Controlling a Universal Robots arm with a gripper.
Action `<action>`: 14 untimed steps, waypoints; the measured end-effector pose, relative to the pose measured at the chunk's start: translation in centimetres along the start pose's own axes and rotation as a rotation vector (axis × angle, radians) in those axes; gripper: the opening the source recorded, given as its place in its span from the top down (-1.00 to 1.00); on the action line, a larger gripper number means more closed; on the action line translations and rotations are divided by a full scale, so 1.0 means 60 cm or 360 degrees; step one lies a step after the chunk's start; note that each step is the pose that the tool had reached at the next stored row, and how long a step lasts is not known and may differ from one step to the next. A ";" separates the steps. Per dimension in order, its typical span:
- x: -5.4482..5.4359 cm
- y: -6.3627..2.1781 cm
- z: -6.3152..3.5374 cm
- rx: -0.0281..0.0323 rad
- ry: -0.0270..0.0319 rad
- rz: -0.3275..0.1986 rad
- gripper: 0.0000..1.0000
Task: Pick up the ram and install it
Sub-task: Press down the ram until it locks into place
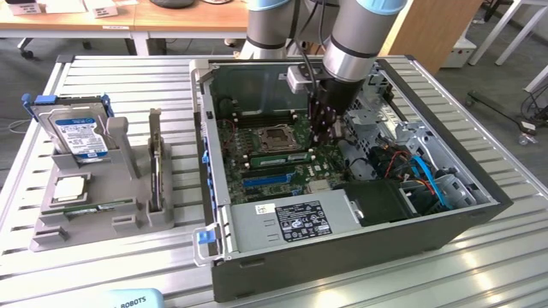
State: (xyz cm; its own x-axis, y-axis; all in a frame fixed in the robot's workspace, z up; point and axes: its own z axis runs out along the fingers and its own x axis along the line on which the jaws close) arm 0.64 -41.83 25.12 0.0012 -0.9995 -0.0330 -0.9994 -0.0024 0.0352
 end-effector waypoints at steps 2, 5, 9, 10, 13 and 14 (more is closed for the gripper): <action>0.000 0.000 0.004 0.00000 0.00000 0.0000 0.80; 0.000 0.000 0.006 -0.00001 0.00003 0.0000 0.80; 0.000 0.000 0.006 0.00000 0.00001 0.0000 0.80; 0.000 0.000 0.006 0.00000 0.00002 0.0000 0.80; -0.001 0.000 0.008 0.00001 -0.00006 0.0000 0.80; -0.002 0.000 0.008 0.00001 -0.00006 0.0000 0.80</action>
State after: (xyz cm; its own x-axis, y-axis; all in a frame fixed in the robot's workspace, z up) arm 0.64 -41.72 24.64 0.0012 -0.9994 -0.0333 -0.9994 -0.0024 0.0351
